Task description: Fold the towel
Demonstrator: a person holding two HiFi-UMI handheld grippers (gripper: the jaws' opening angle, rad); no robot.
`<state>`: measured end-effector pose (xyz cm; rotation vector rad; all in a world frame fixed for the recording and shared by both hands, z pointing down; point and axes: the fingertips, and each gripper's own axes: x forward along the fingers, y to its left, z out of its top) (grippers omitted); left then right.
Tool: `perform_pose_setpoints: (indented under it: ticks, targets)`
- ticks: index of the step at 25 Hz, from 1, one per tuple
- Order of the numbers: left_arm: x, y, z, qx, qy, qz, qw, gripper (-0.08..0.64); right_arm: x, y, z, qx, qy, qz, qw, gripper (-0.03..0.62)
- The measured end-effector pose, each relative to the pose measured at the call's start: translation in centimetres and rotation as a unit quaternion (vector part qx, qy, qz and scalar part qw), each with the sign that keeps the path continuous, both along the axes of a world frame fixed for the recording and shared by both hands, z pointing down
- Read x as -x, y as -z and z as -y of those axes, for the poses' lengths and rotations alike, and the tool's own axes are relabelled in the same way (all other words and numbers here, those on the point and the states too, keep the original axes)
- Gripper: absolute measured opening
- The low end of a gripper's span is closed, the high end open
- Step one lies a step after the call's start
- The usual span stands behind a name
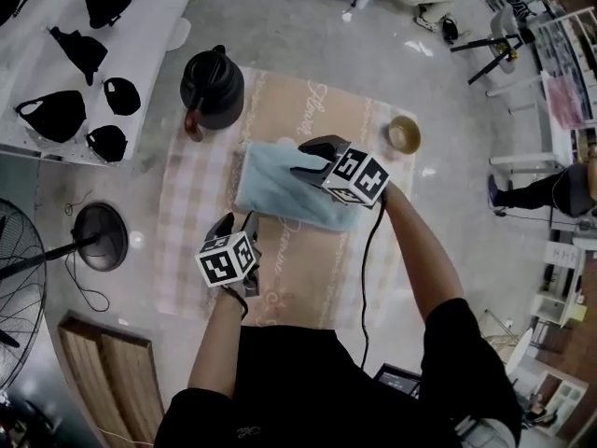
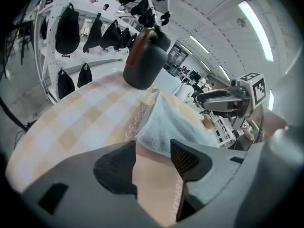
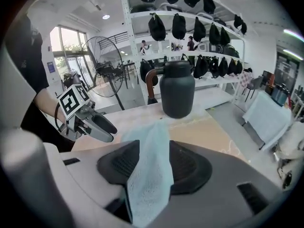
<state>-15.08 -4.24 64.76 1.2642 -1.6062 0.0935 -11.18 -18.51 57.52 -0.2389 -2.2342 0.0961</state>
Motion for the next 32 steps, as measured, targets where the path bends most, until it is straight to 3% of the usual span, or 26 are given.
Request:
perform_pose_setpoints:
  ticks: [2, 7, 12, 16, 24, 32]
  targets:
    - [0.4, -0.4, 0.2, 0.0, 0.015, -0.009, 0.9998, 0.222, 1.3, -1.0, -0.2, 0.012, 0.021, -0.009, 1.0, 0.19]
    - [1.7, -1.1, 0.4, 0.014, 0.017, 0.008, 0.9997, 0.222, 4.5, -4.0, 0.1, 0.024, 0.073, -0.038, 0.996, 0.192]
    - [1.7, -1.6, 1.1, 0.013, 0.039, -0.011, 0.9991, 0.222, 7.2, -7.1, 0.4, 0.051, 0.116, -0.062, 0.99, 0.192]
    - [0.7, -2.1, 1.9, 0.022, 0.03, -0.008, 0.9993, 0.222, 7.9, -9.0, 0.0, 0.065, 0.131, -0.087, 0.985, 0.192]
    - [1.6, -4.0, 1.6, 0.047, 0.063, -0.018, 0.9967, 0.222, 8.5, -11.6, -0.4, 0.067, 0.151, -0.118, 0.979, 0.192]
    - [0.7, -4.6, 2.2, 0.053, 0.068, -0.022, 0.996, 0.221, 8.5, -12.1, -0.4, 0.074, 0.157, -0.128, 0.977, 0.19]
